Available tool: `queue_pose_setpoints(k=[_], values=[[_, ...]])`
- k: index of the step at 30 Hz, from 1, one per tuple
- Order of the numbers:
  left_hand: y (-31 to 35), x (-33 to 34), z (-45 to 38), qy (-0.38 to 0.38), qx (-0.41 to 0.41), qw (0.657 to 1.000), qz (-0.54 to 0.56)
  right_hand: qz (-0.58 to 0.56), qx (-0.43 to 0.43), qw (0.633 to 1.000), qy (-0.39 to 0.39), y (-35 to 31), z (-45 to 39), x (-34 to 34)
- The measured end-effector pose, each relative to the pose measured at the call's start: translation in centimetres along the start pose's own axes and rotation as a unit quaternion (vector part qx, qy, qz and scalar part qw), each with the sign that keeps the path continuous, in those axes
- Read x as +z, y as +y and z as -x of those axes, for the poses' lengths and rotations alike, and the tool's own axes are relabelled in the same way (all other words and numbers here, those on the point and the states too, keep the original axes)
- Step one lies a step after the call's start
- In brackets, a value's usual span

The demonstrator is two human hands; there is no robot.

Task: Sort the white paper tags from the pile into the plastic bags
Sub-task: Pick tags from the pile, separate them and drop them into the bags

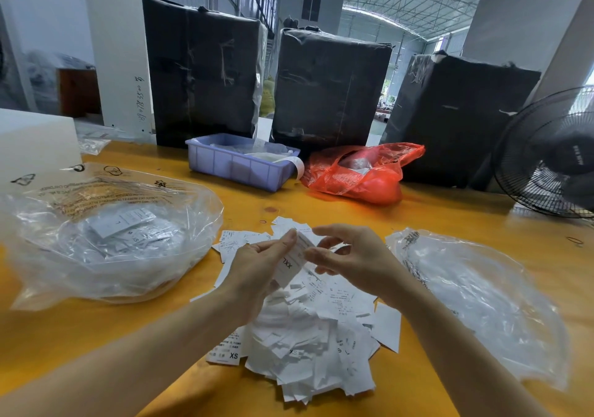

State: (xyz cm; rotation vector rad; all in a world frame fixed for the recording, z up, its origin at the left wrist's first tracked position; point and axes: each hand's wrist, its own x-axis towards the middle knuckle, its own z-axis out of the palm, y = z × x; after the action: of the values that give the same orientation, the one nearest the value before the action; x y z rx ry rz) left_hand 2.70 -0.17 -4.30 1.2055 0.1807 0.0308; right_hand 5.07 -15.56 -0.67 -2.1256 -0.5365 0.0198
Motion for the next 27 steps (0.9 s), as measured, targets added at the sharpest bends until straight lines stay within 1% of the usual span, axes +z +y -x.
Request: queue_pose_setpoints(k=[5,8,10,13,15,18,23,27], values=[[0.1,0.0,0.1,0.001,-0.007,0.999,0.036,-0.012,-0.044,0.999,-0.001,-0.5,0.2,1.1],[0.2,-0.1,0.1,-0.001,-0.006,0.999,0.039,-0.031,-0.047,0.998,0.03,-0.5,0.1,1.3],[0.1,-0.1,0.0,-0.015,-0.004,0.999,0.032,-0.047,-0.05,0.997,0.045,-0.3,0.0,1.2],[-0.1,-0.1,0.1,-0.054,-0.013,0.998,0.024,-0.05,-0.057,0.997,0.029,-0.2,0.1,1.5],[-0.1,-0.1,0.1,-0.075,-0.026,0.997,0.023,-0.099,-0.032,0.994,0.019,-0.1,0.1,1.5],[0.2,-0.3,-0.2,-0.088,-0.039,0.995,0.009,-0.204,0.044,0.978,0.026,0.1,-0.2,0.8],[1.4,-1.0,-1.1,-0.092,-0.066,0.993,-0.032,-0.266,0.126,0.954,0.051,0.5,-0.2,0.0],[1.7,-2.0,-1.7,-0.083,-0.013,0.991,-0.107,-0.296,0.156,0.94,0.063,0.7,-0.3,-0.2]])
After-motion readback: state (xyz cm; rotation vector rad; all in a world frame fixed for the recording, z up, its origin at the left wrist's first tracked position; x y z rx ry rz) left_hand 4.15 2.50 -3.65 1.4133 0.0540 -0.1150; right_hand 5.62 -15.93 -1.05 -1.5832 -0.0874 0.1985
